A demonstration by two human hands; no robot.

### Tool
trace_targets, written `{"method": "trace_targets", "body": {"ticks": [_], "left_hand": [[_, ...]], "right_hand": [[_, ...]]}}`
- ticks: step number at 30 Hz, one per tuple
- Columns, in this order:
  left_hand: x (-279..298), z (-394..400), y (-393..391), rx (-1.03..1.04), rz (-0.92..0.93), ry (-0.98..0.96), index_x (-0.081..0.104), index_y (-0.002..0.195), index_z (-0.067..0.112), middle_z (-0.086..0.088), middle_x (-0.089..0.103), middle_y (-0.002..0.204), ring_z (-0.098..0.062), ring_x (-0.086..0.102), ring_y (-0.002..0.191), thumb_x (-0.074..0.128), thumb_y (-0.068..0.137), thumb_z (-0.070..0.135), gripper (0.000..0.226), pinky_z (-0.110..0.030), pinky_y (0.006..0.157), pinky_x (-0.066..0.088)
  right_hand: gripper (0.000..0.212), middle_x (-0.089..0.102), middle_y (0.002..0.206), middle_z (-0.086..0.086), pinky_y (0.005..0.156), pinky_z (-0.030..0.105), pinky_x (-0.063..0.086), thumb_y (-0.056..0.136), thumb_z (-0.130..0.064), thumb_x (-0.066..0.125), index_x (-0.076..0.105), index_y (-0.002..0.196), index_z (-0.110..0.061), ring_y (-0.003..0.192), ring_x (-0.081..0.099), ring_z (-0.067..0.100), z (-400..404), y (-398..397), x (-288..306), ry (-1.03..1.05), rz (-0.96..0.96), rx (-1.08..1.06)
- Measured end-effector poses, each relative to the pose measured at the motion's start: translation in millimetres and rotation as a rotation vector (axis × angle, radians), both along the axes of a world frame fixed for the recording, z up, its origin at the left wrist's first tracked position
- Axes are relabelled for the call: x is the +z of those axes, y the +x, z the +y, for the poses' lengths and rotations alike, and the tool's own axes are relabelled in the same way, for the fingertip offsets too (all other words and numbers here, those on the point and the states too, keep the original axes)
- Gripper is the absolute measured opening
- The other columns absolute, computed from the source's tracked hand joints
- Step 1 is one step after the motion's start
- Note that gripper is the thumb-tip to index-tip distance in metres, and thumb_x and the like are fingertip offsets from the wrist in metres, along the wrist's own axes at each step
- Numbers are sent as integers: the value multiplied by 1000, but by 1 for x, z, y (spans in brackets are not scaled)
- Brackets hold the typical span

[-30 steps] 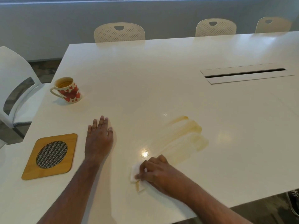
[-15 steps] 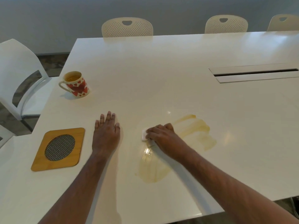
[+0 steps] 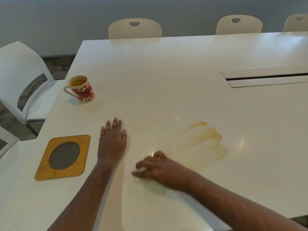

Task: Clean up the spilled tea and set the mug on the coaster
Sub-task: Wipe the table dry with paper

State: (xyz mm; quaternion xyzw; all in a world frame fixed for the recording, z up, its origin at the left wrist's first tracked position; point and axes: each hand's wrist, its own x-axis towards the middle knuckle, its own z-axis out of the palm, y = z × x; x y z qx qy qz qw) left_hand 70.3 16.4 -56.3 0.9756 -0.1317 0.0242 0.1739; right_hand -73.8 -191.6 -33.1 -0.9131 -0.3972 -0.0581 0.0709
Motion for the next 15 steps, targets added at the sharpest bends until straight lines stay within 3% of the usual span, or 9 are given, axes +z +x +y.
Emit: {"method": "trace_targets", "body": {"ticks": [4, 8, 12, 15], "left_hand": [[-1, 0, 1, 1, 1, -3, 25, 165, 18, -1, 19, 173, -21, 10, 161, 32, 110, 34, 57, -43, 131, 7], [-1, 0, 0, 3, 3, -9, 23, 165, 20, 0, 17, 173, -20, 8, 161, 30, 110, 35, 58, -43, 131, 7], [-3, 2, 0, -1, -1, -8, 22, 165, 20, 1, 16, 173, -19, 7, 161, 30, 110, 36, 58, -43, 131, 7], [-5, 3, 2, -7, 5, -5, 22, 165, 20, 1, 16, 173, -20, 7, 161, 31, 111, 36, 58, -43, 131, 7]], "right_hand": [[35, 66, 124, -3, 85, 37, 36, 98, -31, 47, 73, 123, -32, 103, 64, 18, -27, 60, -3, 131, -55, -254], [36, 61, 117, -7, 88, 37, 33, 93, -13, 60, 74, 120, -32, 99, 64, 17, -61, 106, -2, 140, -27, -537], [36, 62, 114, -7, 88, 40, 36, 92, -12, 60, 75, 118, -31, 99, 63, 18, -46, 99, 3, 185, 14, -480], [31, 64, 118, -6, 88, 38, 32, 100, -28, 50, 73, 121, -32, 105, 61, 16, -19, 65, 4, 196, 80, -297]]}}
